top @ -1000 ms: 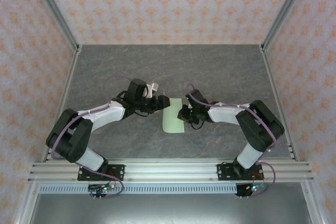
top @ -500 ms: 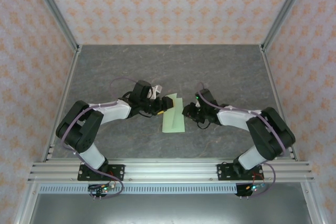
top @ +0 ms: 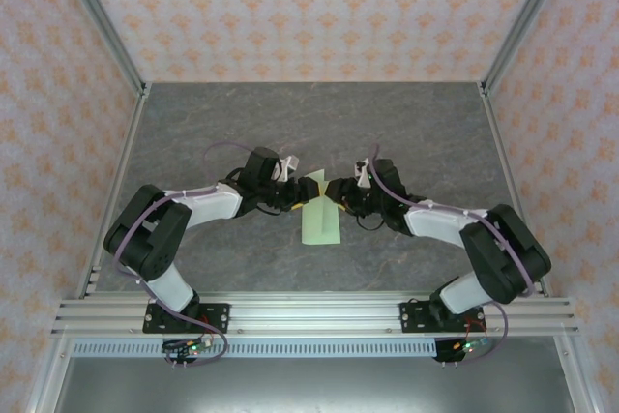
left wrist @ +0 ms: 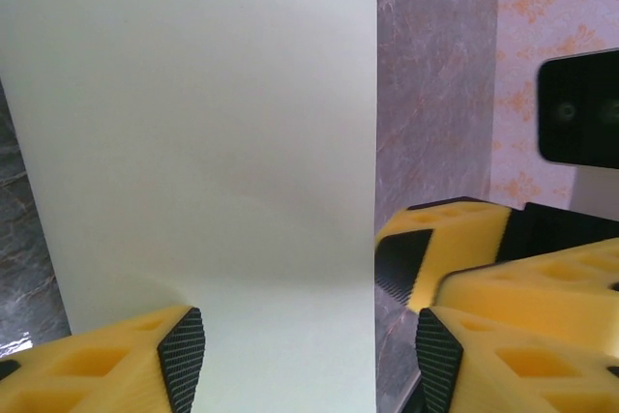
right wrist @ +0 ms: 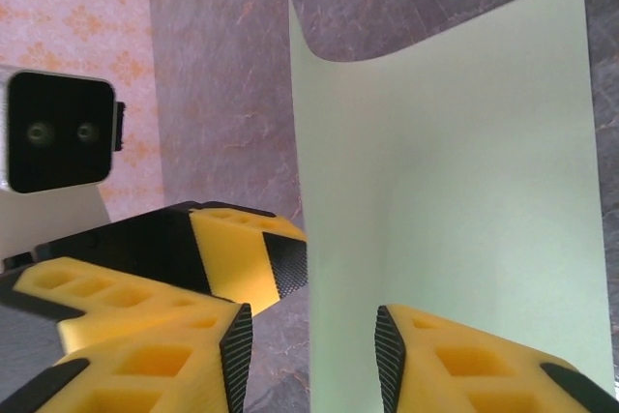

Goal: Fold a paper plane with a square sheet of paper (fold left side to right side)
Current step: First fold in half a square sheet of paper at the center of the table.

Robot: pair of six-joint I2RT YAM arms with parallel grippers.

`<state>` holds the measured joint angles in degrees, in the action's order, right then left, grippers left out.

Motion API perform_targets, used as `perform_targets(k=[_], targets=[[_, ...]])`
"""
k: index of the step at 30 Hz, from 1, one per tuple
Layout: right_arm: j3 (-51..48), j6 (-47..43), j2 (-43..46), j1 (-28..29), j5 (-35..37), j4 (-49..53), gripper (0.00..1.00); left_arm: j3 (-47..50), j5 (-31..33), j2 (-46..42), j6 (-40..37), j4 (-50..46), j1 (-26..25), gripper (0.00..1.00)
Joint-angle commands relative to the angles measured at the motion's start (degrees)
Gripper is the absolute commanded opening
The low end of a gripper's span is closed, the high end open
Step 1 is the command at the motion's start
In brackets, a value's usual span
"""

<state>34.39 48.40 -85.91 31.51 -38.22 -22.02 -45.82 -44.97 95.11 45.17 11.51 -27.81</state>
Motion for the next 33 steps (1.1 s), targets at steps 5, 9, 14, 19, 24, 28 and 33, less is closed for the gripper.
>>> perform_targets(k=[5, 9, 14, 19, 24, 28, 33], targets=[[2.21, 2.13, -4.13, 0.81, -1.24, -4.79, 0.34, -1.17, 0.00, 0.31, 0.09, 1.50, -0.34, 0.57], [2.43, 1.49, -5.05, 0.96, -0.92, -3.75, 0.23, -1.12, -0.01, 0.19, 0.05, 1.50, -0.39, 0.55], [3.61, -0.91, -5.24, 0.93, 0.89, 0.71, 0.11, -0.99, 0.76, -1.10, -0.42, 0.18, -0.31, 0.55], [5.70, -5.04, -5.15, 0.90, 3.87, 7.88, 0.09, -0.65, 4.83, -4.17, -2.85, -5.12, -0.38, 0.61], [7.51, -8.34, -5.58, 0.92, 6.74, 13.35, 0.10, -1.28, 12.38, -6.88, -6.60, -14.90, -0.31, 0.65], [9.02, -10.28, -7.05, 0.84, 8.36, 16.59, 0.10, -1.59, 13.25, -4.56, -7.49, -16.53, -0.47, 0.65], [9.62, -10.97, -7.95, 0.87, 9.63, 17.98, 0.11, -3.58, 14.21, -0.24, -7.73, -16.99, -2.21, 0.63]])
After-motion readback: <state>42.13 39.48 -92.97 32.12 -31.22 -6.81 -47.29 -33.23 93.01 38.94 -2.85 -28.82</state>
